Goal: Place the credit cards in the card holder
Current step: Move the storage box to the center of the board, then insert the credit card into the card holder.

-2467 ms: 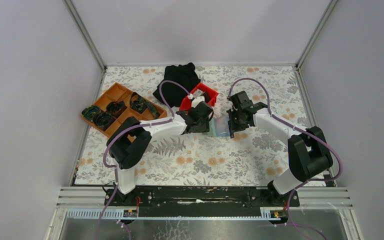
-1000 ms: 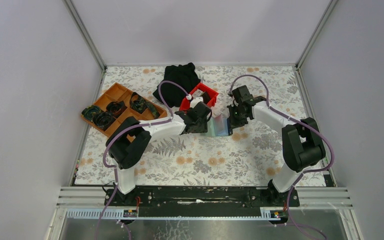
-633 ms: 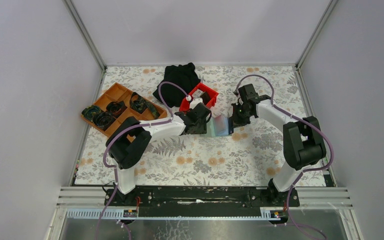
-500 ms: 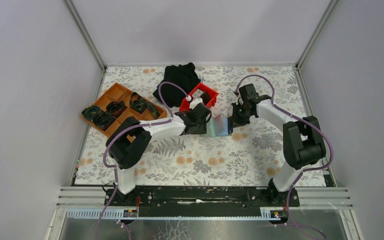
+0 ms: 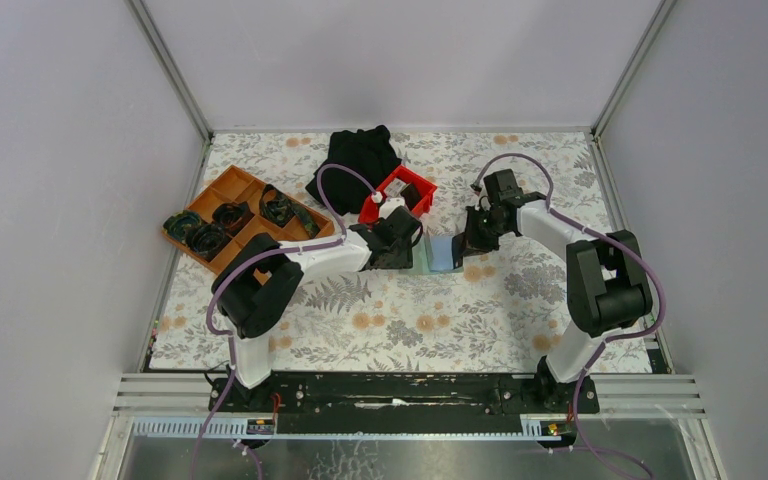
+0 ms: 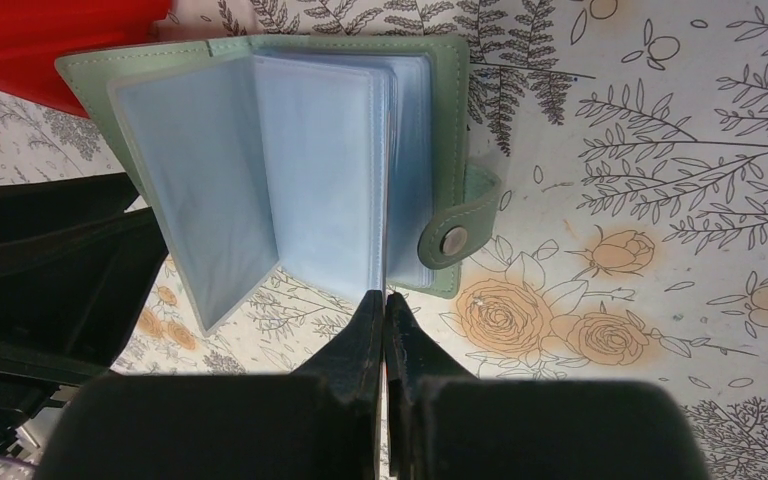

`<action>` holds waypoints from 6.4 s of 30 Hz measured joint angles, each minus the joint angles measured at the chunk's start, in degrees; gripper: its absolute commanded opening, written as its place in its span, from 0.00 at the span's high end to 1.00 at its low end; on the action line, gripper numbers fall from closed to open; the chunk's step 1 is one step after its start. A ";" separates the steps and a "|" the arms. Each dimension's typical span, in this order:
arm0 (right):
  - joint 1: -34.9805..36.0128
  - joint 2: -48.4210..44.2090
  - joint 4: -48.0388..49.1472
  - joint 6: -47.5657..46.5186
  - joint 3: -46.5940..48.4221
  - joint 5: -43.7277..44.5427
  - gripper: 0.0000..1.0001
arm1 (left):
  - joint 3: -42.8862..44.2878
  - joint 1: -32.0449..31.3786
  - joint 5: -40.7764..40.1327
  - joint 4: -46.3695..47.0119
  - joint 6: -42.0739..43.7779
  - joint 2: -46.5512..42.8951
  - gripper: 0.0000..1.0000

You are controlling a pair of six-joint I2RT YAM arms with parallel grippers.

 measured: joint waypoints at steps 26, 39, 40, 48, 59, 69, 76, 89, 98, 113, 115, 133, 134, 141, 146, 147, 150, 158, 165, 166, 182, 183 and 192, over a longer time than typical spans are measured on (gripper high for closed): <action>-0.50 -0.07 3.67 3.78 -0.09 -8.52 1.00 | -0.07 -0.07 0.24 -0.02 0.00 0.04 0.55; -0.17 -0.07 5.03 4.68 -0.09 -10.12 1.00 | -0.07 -0.09 0.46 -0.02 0.00 0.35 0.56; 0.00 -0.04 5.01 4.66 -0.04 -10.10 1.00 | -0.07 -0.09 0.46 -0.02 0.00 0.35 0.56; 1.99 1.03 4.61 4.61 1.88 -9.92 1.00 | -0.09 -0.13 0.48 -0.02 0.00 0.35 0.57; 4.74 3.02 4.63 4.66 1.99 -9.46 1.00 | -2.10 -0.39 0.42 0.35 -0.09 0.22 0.59; 6.38 5.68 4.61 4.61 2.86 -7.37 1.00 | -3.65 -0.42 0.42 1.14 -0.31 -0.85 0.59; 6.64 5.90 4.59 4.48 2.86 -6.03 1.00 | -4.92 -0.42 -0.17 -0.92 -0.46 -2.60 0.56; 6.64 6.16 4.59 4.44 2.86 -5.42 1.00 | -1.27 -0.46 0.63 -1.29 -0.20 -5.77 0.56; 6.64 6.16 4.59 4.44 2.84 -5.42 1.00 | 0.76 -0.52 2.03 0.96 0.28 0.57 0.57; 6.60 3.98 2.21 3.80 4.11 -2.78 1.00 | 1.31 -0.83 0.83 0.61 0.42 2.93 0.59; 6.43 3.52 2.03 3.76 4.79 -2.34 1.00 | 1.31 -0.83 0.83 0.61 0.42 2.93 0.59; 5.51 3.72 3.41 4.39 3.37 -2.64 1.00 | 1.29 -0.83 0.83 0.66 0.83 2.93 0.61; 5.46 3.80 3.54 4.52 3.06 -2.67 1.00 | 1.29 -0.83 0.83 0.66 0.83 2.93 0.61; 5.31 4.83 5.33 5.81 1.70 -4.44 1.00 | 1.29 -0.83 0.85 0.66 0.85 2.93 0.62; 5.11 5.25 6.60 6.80 1.49 -6.08 1.00 | 1.29 -0.83 0.87 0.66 0.85 2.93 0.62; 5.11 5.46 6.86 6.88 1.49 -6.43 1.00 | 1.29 -0.83 0.87 0.63 0.85 2.93 0.62; 5.11 5.97 7.45 7.30 1.49 -7.21 1.00 | 1.29 -0.83 0.90 0.63 0.87 2.93 0.63; 4.92 6.19 8.13 7.98 0.87 -7.63 1.00 | 1.29 -0.83 0.94 0.63 0.87 2.95 0.64; 4.11 5.79 10.93 9.05 -2.01 -7.65 1.00 | 1.18 -0.83 1.01 0.72 0.87 2.95 0.64; 4.04 5.60 11.47 9.25 -2.58 -7.67 1.00 | 1.14 -0.83 1.01 0.76 0.87 2.95 0.64; 3.63 5.75 13.97 10.03 -3.98 -8.98 1.00 | 1.09 -0.83 1.03 0.90 1.38 2.95 0.65; 3.61 5.81 14.03 10.03 -4.00 -9.11 1.00 | 1.09 -0.83 1.05 0.90 1.44 2.95 0.65; 3.23 6.10 15.28 9.29 -4.92 -9.70 1.00 | 1.09 -0.83 1.07 0.90 1.60 3.02 0.68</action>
